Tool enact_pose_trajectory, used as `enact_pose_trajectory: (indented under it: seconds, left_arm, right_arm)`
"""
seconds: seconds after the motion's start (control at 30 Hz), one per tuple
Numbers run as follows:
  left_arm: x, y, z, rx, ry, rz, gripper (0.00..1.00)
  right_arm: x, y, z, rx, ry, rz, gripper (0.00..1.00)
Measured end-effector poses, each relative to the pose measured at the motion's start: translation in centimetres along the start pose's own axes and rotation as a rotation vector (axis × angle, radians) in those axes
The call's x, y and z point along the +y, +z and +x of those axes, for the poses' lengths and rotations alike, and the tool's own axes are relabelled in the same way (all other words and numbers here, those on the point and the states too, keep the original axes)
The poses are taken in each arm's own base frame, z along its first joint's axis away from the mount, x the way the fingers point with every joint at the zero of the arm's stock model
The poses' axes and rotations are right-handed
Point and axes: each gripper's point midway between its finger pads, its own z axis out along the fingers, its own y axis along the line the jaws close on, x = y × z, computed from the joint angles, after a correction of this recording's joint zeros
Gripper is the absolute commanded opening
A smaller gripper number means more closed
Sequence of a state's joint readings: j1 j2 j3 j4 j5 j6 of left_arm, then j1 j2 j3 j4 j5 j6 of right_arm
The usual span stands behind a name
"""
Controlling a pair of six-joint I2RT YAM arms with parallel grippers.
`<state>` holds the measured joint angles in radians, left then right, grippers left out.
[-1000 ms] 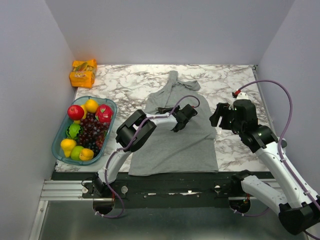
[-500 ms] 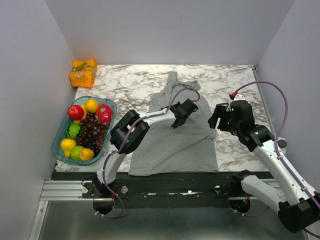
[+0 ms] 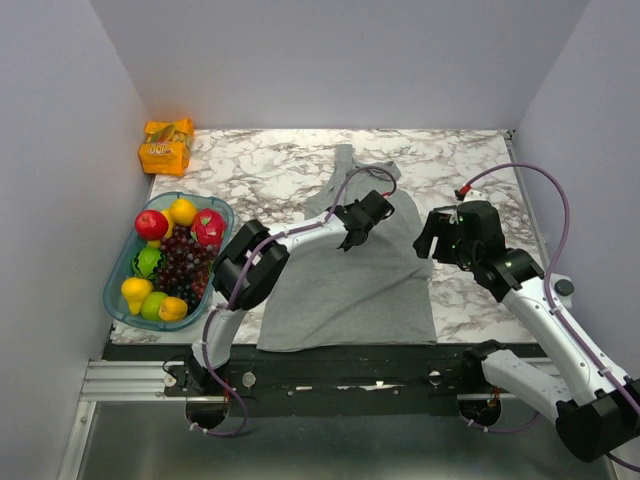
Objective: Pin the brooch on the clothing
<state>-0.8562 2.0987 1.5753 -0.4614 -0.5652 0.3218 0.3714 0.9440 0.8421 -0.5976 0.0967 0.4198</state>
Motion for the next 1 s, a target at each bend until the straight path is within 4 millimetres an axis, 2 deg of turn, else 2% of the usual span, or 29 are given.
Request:
enact_pose_trajectory:
  seconds: [0.23, 0.57, 0.83, 1.0]
  left_arm:
    - [0.6, -1.8, -1.5, -0.079, -0.088, 0.068, 0.0]
    - [0.6, -1.9, -1.9, -0.109, -0.173, 0.139, 0.0]
    - [2.9, -4.1, -2.8, -0.188, -0.294, 0.196, 0.0]
    - [3.6, -4.8, -3.0, -0.224, -0.354, 0.243, 0.0]
  right_arm:
    - [0.2, 0.7, 0.5, 0.029, 0.002, -0.009, 0.78]
    - [0.3, 1.5, 1.4, 0.059, 0.004, -0.017, 0.78]
    - [1.2, 3.1, 2.8, 0.104, 0.022, -0.063, 0.76]
    - [2.3, 4.6, 3.6, 0.142, 0.04, -0.106, 0.75]
